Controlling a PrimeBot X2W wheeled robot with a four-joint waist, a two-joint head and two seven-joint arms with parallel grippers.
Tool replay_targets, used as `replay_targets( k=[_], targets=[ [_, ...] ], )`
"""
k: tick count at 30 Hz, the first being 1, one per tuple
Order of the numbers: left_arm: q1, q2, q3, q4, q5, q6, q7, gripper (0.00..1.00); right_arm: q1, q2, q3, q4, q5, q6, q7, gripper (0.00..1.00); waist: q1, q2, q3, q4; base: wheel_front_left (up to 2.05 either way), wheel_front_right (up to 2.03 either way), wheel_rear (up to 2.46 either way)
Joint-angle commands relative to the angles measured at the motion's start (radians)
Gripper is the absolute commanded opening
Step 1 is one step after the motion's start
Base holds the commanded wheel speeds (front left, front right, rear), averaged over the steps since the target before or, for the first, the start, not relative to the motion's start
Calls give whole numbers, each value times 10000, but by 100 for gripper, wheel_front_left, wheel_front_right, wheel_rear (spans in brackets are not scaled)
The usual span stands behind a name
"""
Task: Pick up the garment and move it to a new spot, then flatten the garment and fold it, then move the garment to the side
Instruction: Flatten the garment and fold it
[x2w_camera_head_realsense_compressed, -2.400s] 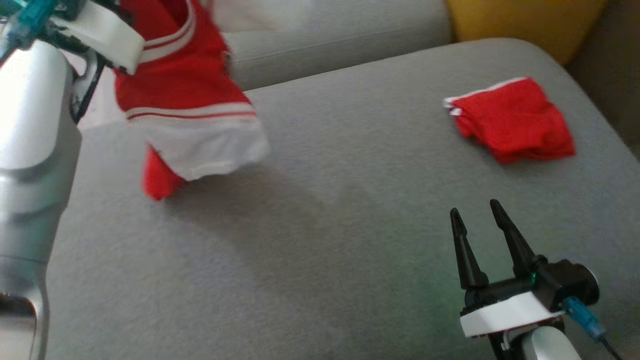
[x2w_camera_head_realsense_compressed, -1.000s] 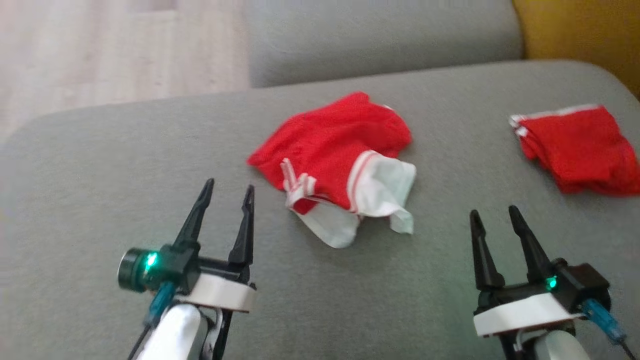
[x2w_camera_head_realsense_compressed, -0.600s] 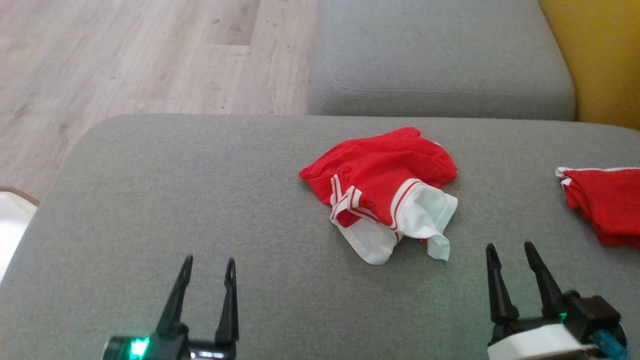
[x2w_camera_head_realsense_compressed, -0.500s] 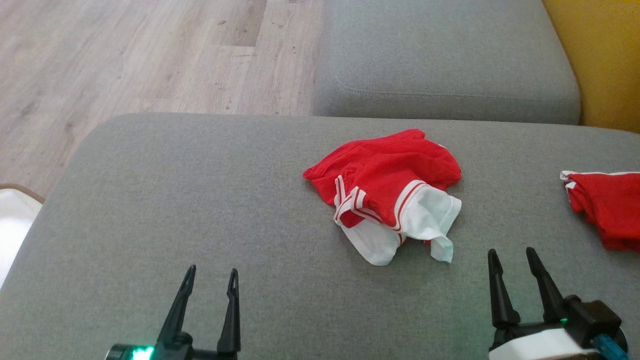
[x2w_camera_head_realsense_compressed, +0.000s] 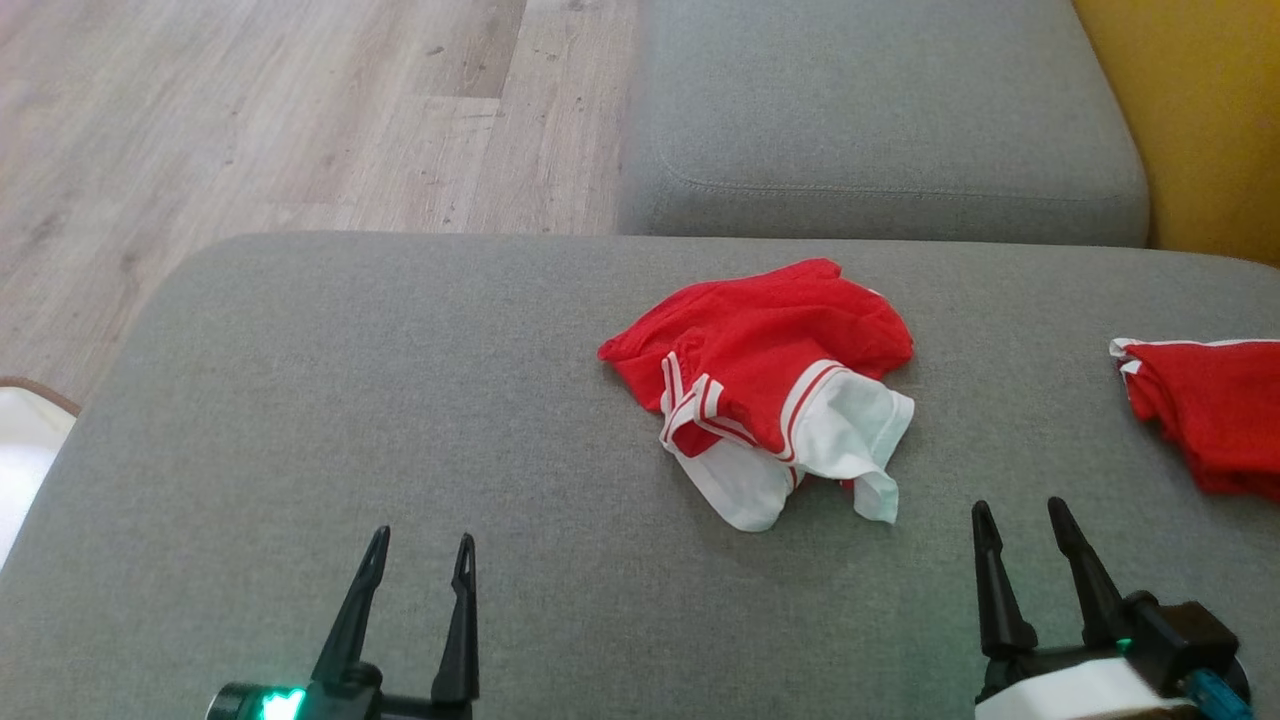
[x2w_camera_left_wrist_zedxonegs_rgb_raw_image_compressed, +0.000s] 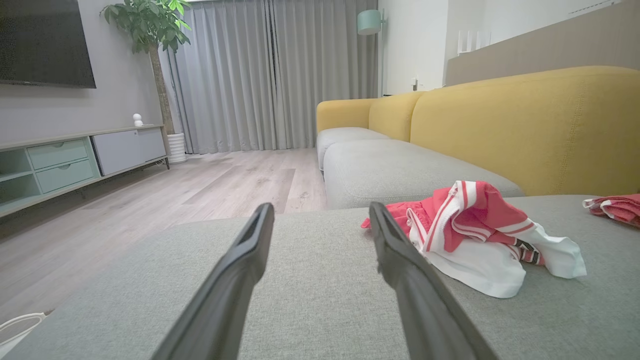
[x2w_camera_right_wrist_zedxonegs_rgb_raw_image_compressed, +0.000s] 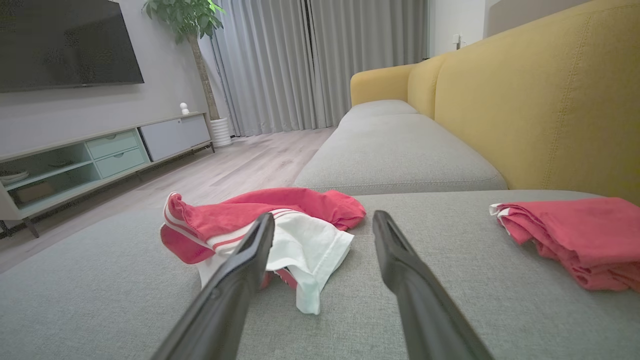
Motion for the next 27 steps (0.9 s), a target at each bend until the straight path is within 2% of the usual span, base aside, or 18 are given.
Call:
replay_targets(
  k=[1,23,26,27],
  targets=[
    [-352,-118,376,-299,72,-4,-51,100,-343,-60,262,-293,41,65,-111,100,0,-1,1,-6,0,0,0],
    [-480,-378,677,-215,211,-215,-51,100,-423,-60,424,-350,63,65,-111,100,0,-1,90,-84,0,0,0],
    [-710,-349,602,-86,311,-342,-51,100,-476,-60,444,-434,68,65,-111,100,0,-1,204,-114,0,0,0],
    [-1042,-305,468,177,392,-544,-51,100,-530,-60,475,-541,80,65,-111,100,0,-1,334,-155,0,0,0]
  ],
)
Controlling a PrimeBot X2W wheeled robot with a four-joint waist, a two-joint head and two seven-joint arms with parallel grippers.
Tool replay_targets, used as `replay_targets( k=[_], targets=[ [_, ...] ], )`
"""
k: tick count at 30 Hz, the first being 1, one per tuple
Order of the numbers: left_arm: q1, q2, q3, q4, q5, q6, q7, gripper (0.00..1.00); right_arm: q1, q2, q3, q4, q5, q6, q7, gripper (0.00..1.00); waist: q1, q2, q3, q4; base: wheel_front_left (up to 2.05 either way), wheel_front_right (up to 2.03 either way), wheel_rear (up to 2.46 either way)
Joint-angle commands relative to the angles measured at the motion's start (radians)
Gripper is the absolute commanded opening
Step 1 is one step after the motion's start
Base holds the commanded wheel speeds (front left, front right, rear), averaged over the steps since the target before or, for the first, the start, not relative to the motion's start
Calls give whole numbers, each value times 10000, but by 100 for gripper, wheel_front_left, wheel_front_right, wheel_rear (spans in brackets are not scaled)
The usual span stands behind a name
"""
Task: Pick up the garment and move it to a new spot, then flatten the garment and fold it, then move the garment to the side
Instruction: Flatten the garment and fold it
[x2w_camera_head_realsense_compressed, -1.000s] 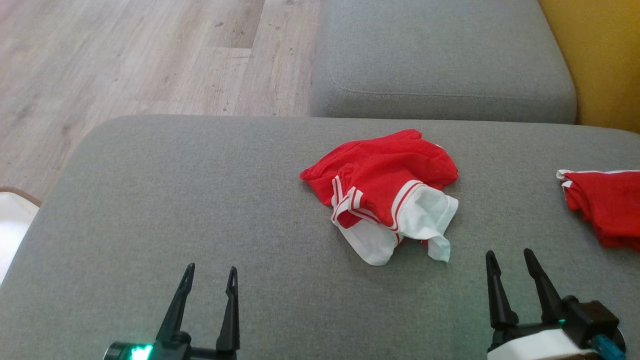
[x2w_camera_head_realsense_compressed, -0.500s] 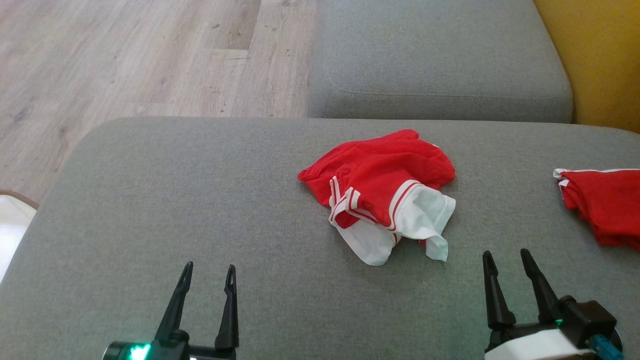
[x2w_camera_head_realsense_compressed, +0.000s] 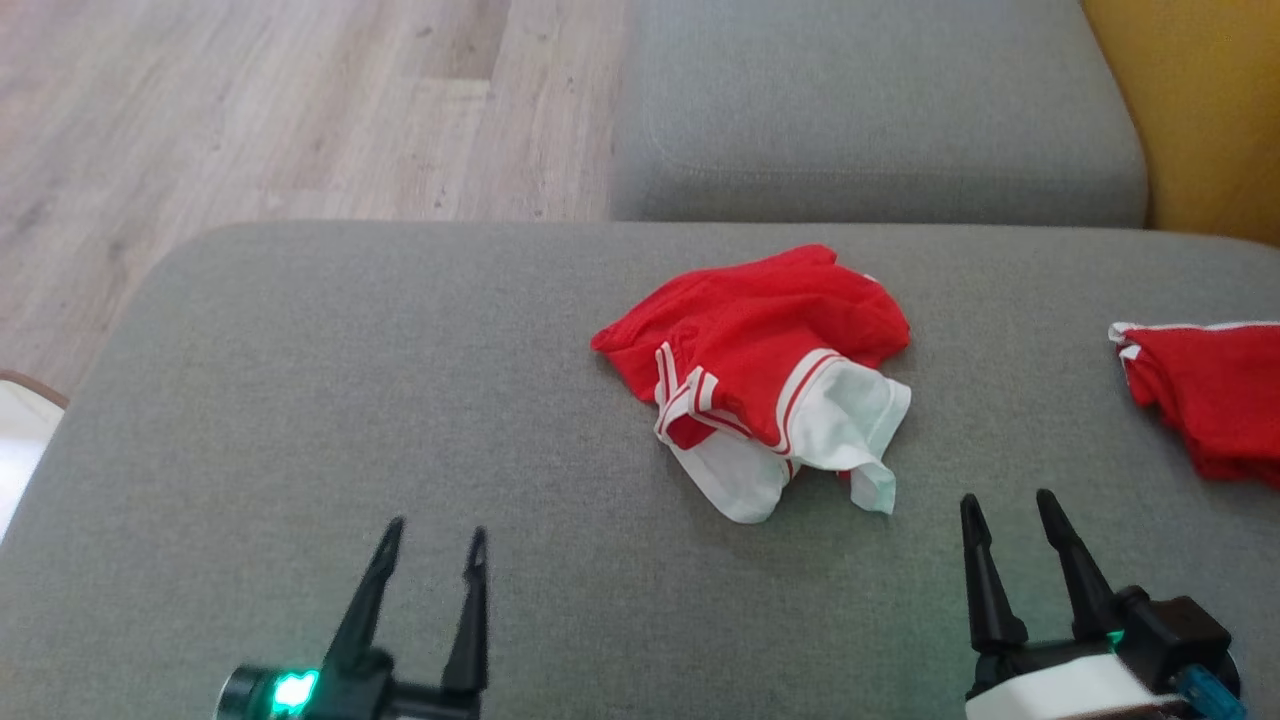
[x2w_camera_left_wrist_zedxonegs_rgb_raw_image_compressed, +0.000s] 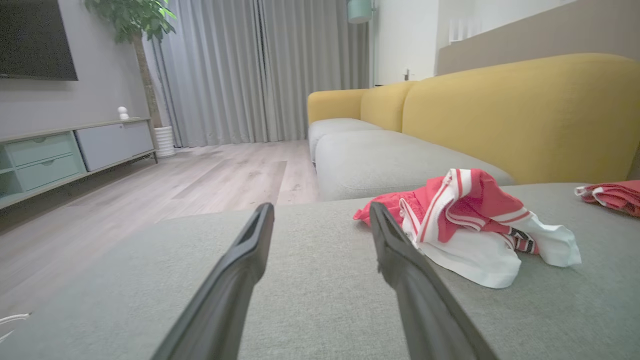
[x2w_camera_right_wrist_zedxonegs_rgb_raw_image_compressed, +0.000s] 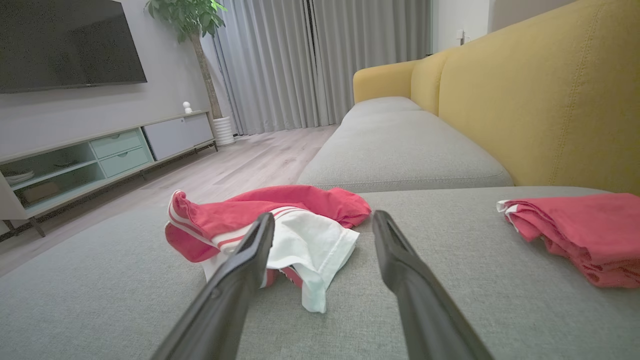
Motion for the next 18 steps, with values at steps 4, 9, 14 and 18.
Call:
replay_targets(
  k=[4,9,14,18],
  targets=[
    [-1623,132,-190,570,356,-605,-51,100,-579,-60,407,-537,65,65,-111,100,0,-1,361,-126,0,0,0],
    [-3266,289,-970,2310,799,-1318,-31,100,-760,-60,652,-666,-36,65,-111,100,0,-1,785,-381,0,0,0],
    [-4826,262,-1640,3893,1112,-1619,113,100,-1079,-60,870,-776,-235,65,-111,100,0,-1,1414,-841,0,0,0],
    [-5855,193,-2050,4887,1150,-1738,76,100,-1363,-60,941,-851,-381,65,-111,100,0,-1,1832,-1231,0,0,0]
  ],
)
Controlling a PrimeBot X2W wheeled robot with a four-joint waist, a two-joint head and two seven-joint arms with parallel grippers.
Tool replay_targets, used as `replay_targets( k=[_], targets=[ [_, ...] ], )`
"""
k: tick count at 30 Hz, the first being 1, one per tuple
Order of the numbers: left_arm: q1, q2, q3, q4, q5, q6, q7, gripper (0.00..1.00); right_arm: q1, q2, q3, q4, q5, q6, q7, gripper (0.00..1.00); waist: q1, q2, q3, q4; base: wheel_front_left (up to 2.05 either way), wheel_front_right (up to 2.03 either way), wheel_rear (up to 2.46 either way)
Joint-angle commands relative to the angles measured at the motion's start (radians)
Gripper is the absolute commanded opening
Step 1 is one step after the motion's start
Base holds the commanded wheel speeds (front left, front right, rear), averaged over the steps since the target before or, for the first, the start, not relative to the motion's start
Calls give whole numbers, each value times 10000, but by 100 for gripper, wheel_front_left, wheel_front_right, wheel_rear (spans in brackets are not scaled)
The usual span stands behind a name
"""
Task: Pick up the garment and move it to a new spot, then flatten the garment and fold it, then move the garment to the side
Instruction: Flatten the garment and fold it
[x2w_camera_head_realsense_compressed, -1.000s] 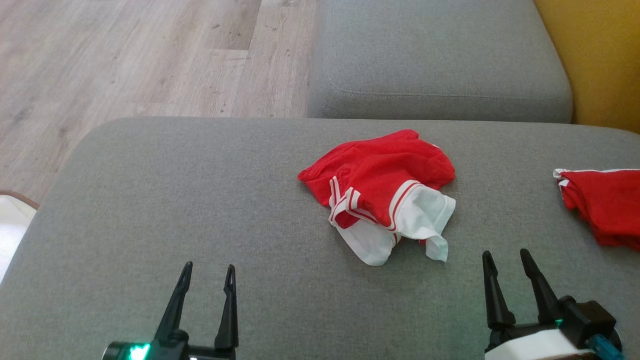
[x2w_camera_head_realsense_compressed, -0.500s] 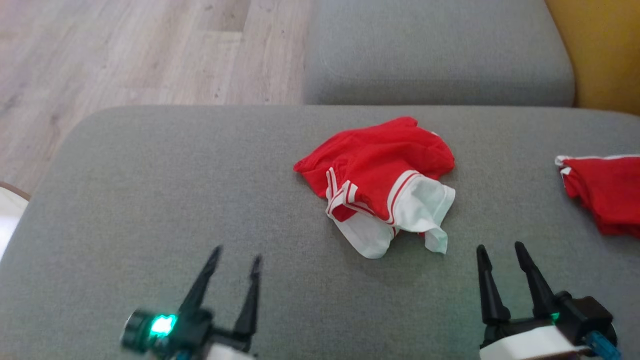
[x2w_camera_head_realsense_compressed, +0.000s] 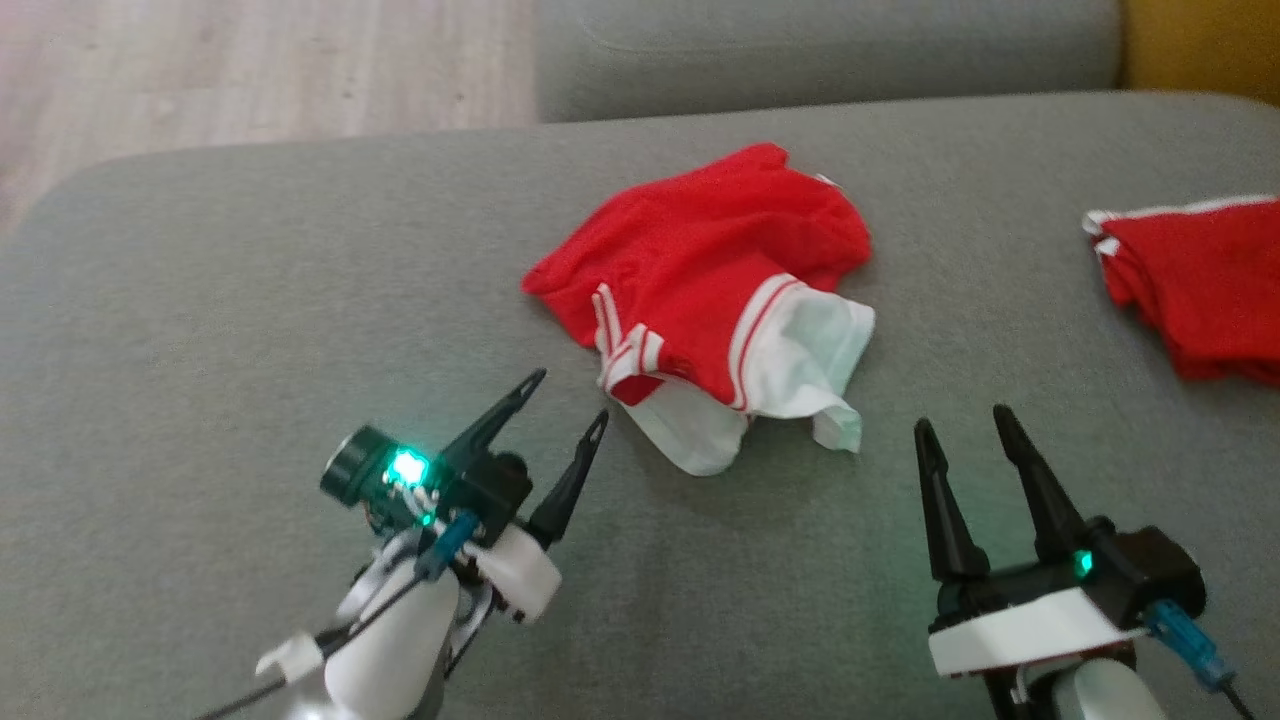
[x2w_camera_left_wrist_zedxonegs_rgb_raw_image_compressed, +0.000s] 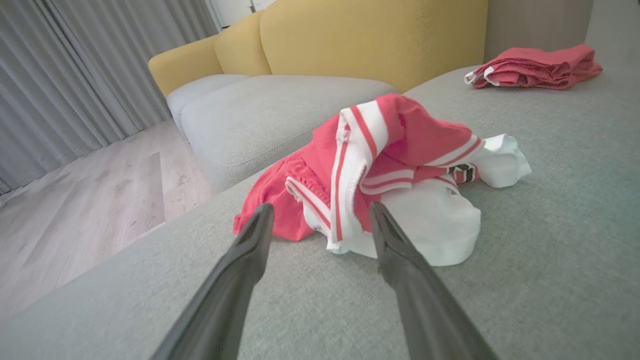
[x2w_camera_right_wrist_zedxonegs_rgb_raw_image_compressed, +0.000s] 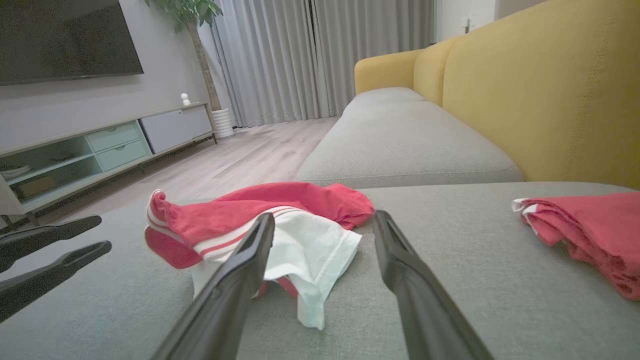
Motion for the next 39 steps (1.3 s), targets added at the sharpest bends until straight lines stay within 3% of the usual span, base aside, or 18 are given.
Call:
replay_targets(
  k=[1,11,12,13,20,26,34,39],
  targets=[
    [-660,57,209,-28,25,-47,-73,100,-443,-56,260,-371,-79,65,-111,100,-3,0,349,-390,0,0,0],
    [-2271,31,-192,1756,-320,-124,-154,100,-831,-56,492,-404,-113,65,-111,100,-3,0,760,-1426,0,0,0],
    [-2394,52,-223,1834,-353,-127,-162,31,-852,-56,518,-404,-106,65,-111,100,-3,0,765,-1534,0,0,0],
    [-2505,76,-248,1909,-386,-130,-168,0,-869,-56,519,-416,-90,65,-111,100,-3,0,760,-1638,0,0,0],
    [-3464,221,-743,1113,-640,-143,-182,0,-853,-56,571,-469,83,65,-111,100,-3,0,514,-2228,0,0,0],
    [-5470,751,-1490,164,-1290,-145,-183,0,-666,-56,596,-501,354,65,-111,100,-3,0,14,-2542,0,0,0],
    [-8584,1540,-1674,552,-2096,-146,-184,0,-477,-56,598,-641,498,65,-111,100,-3,0,-353,-2472,0,0,0],
    [-8630,2083,-1342,581,-3002,-147,-184,0,-347,-56,414,-795,492,65,-111,100,-3,0,-329,-2080,0,0,0]
  ],
)
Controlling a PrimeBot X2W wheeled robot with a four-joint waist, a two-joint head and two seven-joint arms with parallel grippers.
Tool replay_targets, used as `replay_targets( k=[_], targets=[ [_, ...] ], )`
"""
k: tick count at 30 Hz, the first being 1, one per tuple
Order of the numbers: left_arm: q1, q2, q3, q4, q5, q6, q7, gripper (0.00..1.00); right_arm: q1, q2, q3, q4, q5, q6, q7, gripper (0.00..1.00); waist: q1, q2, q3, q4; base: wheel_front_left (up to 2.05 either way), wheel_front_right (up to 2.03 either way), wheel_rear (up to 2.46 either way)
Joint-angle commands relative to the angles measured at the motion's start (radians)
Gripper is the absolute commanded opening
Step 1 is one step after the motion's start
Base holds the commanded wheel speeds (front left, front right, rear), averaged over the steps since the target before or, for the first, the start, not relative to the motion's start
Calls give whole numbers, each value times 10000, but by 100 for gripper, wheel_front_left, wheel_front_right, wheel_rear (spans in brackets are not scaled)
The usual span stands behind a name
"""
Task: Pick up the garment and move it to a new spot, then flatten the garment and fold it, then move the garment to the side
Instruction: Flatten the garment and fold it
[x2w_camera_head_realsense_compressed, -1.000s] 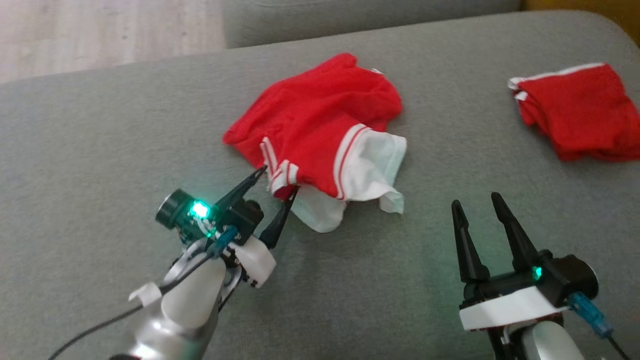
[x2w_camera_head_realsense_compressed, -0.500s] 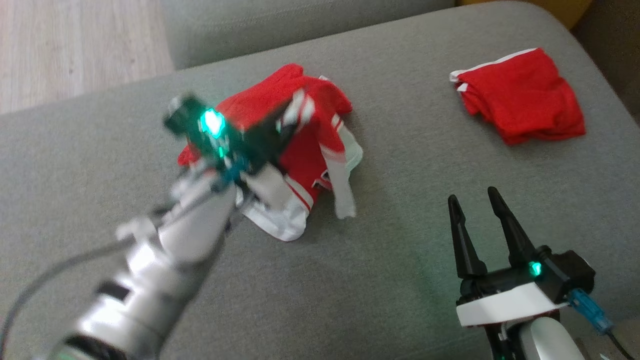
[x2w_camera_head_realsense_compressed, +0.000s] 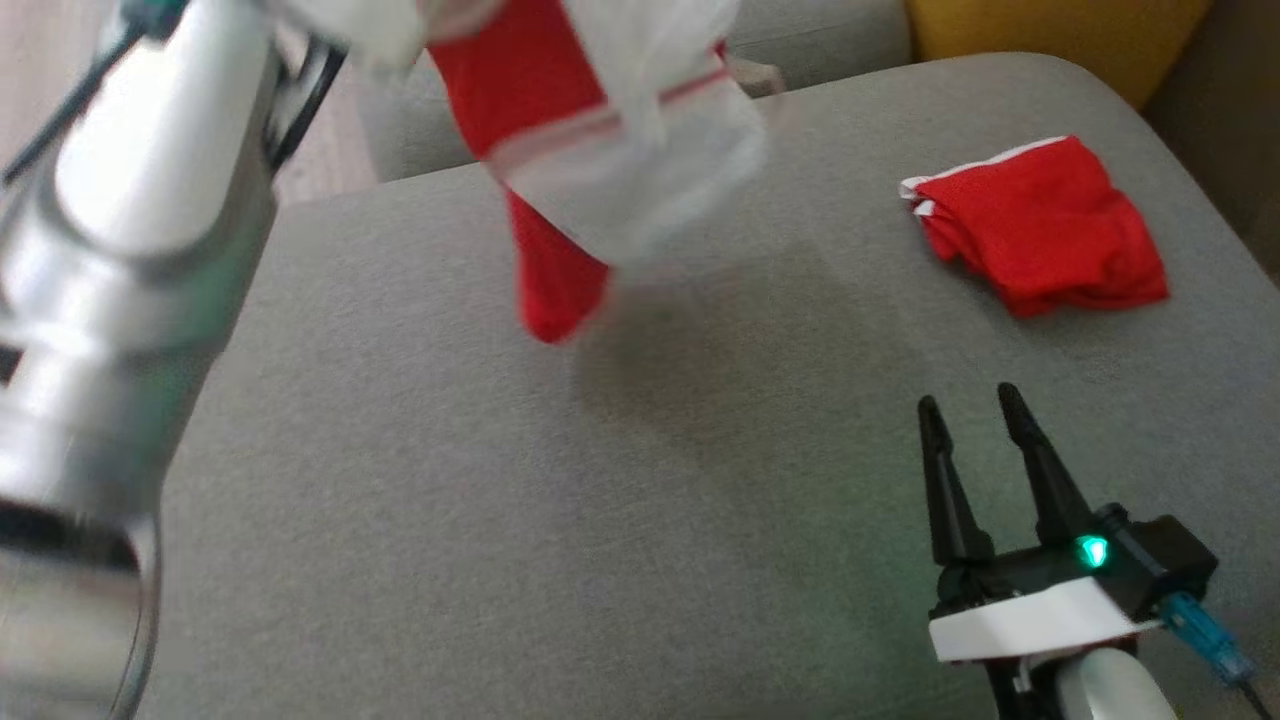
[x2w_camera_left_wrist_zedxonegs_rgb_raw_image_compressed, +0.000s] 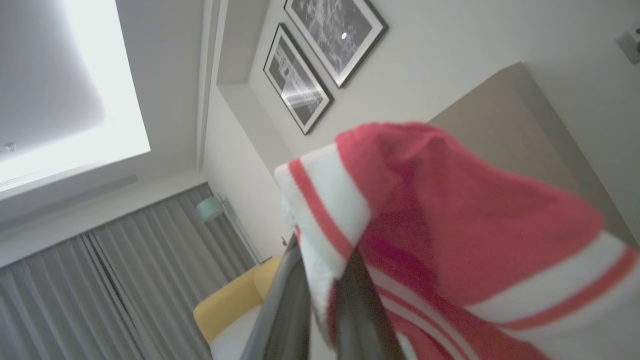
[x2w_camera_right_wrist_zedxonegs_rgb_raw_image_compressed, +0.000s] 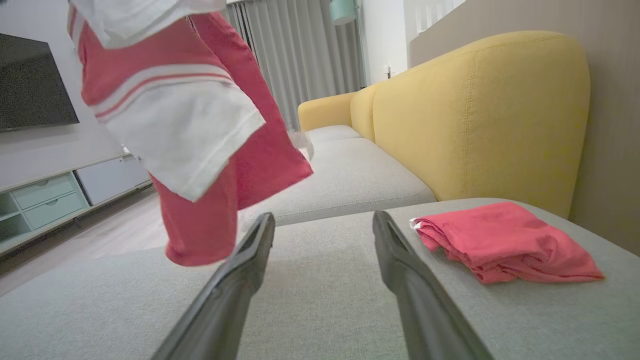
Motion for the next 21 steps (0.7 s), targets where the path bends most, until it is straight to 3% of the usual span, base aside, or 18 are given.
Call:
replay_targets(
  k=[1,6,7,13,14,15,16,21],
  targets=[
    [412,716,231,-205,-303,18,-35,0,-114,-51,123,-402,46,65,-111,100,1,0,49,286,0,0,0],
    [3416,1607,301,-382,-1408,48,-22,0,124,-51,-96,-458,-94,65,-111,100,1,0,86,959,0,0,0],
    [4848,1791,492,-355,-1944,158,-22,0,171,-51,-143,-485,-181,65,-111,100,1,0,144,1240,0,0,0],
    [7990,1807,1056,-802,-2697,859,-32,0,139,-51,-35,-486,-387,65,-111,100,1,0,331,1911,0,0,0],
    [8307,1756,1164,-930,-2695,998,-32,7,133,-51,-14,-483,-413,65,-111,100,1,0,354,2026,0,0,0],
    [8560,1700,1274,-1062,-2642,1172,-33,62,130,-51,14,-466,-437,65,-111,100,1,0,370,2139,0,0,0],
    [8762,1632,1410,-1222,-2562,1375,-33,100,121,-51,53,-441,-468,65,-111,100,1,0,380,2234,0,0,0],
    [9698,1281,2048,-1929,-2204,2135,-34,100,81,-51,175,-347,-537,65,-111,100,1,0,355,2526,0,0,0]
  ],
)
